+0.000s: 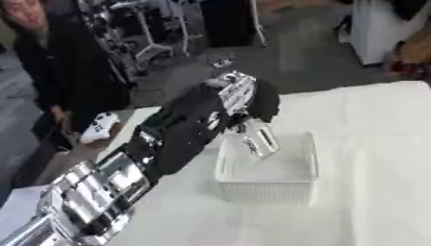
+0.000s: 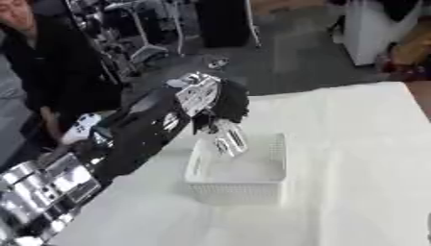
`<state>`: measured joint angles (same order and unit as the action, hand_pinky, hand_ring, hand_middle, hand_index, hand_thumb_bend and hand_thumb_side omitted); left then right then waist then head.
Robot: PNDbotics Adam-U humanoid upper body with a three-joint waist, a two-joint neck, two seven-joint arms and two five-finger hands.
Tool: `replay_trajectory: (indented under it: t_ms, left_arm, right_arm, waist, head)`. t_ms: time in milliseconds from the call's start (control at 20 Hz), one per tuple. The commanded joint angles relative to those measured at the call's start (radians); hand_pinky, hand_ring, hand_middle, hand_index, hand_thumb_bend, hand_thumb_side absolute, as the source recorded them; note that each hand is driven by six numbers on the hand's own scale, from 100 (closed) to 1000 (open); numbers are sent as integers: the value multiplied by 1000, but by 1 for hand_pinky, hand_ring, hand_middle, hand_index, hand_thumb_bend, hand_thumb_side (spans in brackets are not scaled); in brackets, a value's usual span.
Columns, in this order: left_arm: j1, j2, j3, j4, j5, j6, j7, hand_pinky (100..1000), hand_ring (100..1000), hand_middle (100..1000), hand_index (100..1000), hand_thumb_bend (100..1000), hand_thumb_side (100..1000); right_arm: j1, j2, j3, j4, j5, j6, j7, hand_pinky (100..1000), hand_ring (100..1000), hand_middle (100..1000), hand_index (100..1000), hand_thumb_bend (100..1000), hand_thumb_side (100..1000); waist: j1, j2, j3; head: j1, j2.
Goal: Pick up objects on the table and place them in the box.
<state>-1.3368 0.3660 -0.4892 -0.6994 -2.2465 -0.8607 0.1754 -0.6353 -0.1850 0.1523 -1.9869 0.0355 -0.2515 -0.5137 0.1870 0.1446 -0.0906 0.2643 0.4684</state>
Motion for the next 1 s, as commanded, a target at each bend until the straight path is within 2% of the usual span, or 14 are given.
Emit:
replay_trajectory:
  t_ms: [50, 100, 150, 200, 250, 300, 350, 500, 600, 650, 750, 800, 900, 1000]
  left_arm:
    - [-10, 20, -20, -22, -51, -20, 17, 375, 404, 332, 457, 131, 823]
    - [-8, 21, -31, -33, -67, -33, 13, 632, 637, 477, 589, 361, 915]
    - [-7, 25, -42, -42, -88, -40, 1, 948, 885, 703, 777, 619, 1000]
    - [-5, 28, -48, -52, -108, -43, -18, 1000, 970, 786, 829, 748, 1000]
    - [-4, 33, -48, -61, -124, -45, -38, 1000, 1000, 853, 863, 853, 1000]
    - [-3, 37, -45, -72, -131, -46, -57, 1000, 1000, 884, 877, 889, 1000]
    - [-1, 42, -43, -84, -129, -46, -71, 1000, 1000, 899, 889, 885, 1000]
    - [11, 81, -26, -161, -64, -46, -85, 1000, 1000, 915, 889, 720, 1000]
    - [52, 147, 18, -265, 54, -22, -91, 1000, 1000, 903, 866, 499, 1000]
    - [89, 189, 51, -335, 151, 3, -91, 1000, 1000, 866, 833, 346, 1000]
    - [181, 272, 120, -480, 414, 86, -53, 1000, 951, 825, 794, 207, 1000]
    - [234, 313, 151, -540, 555, 136, -33, 991, 916, 811, 785, 164, 1000]
    - [337, 376, 211, -624, 842, 243, -8, 870, 820, 778, 772, 128, 1000]
    - [423, 404, 261, -679, 1129, 355, 3, 748, 721, 745, 765, 128, 1000]
  right_arm:
    - [-15, -3, 3, -13, 1, -1, 3, 466, 543, 585, 863, 100, 1000]
    - [-15, -4, 3, -13, 0, -1, 3, 466, 543, 585, 863, 100, 1000]
    - [-15, -4, 3, -13, 0, -1, 4, 467, 544, 585, 863, 100, 1000]
    - [-15, -4, 3, -13, 0, -1, 4, 467, 544, 585, 863, 100, 1000]
    - [-15, -4, 3, -13, 0, -1, 3, 467, 544, 585, 863, 100, 1000]
    - [-15, -4, 2, -13, 0, -1, 3, 467, 544, 585, 863, 100, 1000]
    - [-14, -4, 2, -13, 0, -1, 3, 467, 544, 585, 863, 100, 1000]
    - [-14, -5, 2, -13, 1, -1, 3, 467, 544, 585, 863, 100, 1000]
    - [-14, -6, 0, -13, 3, -2, 1, 468, 544, 585, 863, 100, 1000]
    - [-15, -7, -1, -13, 4, -2, 0, 468, 544, 585, 863, 100, 1000]
    - [-15, -11, -3, -13, 6, -3, -3, 467, 543, 585, 863, 100, 1000]
    - [-16, -13, -3, -13, 6, -2, -3, 466, 543, 585, 863, 100, 1000]
    - [-14, -19, -5, -13, 9, -2, -5, 465, 543, 585, 862, 100, 1000]
    - [-9, -27, -9, -13, 11, 0, -8, 464, 542, 585, 860, 100, 1000]
  waist:
    - [-6, -22, 1]
    - [-6, -22, 1]
    - [-6, -22, 2]
    - [-6, -22, 2]
    - [-6, -23, 2]
    - [-6, -23, 3]
    - [-6, -23, 3]
    - [-5, -23, 6]
    - [-3, -22, 11]
    - [-3, -21, 13]
    - [-2, -18, 18]
    - [-3, -16, 21]
    - [-5, -16, 28]
    - [-10, -19, 38]
  head:
    - [-2, -10]
    - [-2, -10]
    - [0, -9]
    - [1, -8]
    - [1, -7]
    - [2, -6]
    - [2, -5]
    - [1, -3]
    - [1, 3]
    - [1, 4]
    - [-6, 1]
    - [-11, -3]
    - [-20, -12]
    - [-24, -20]
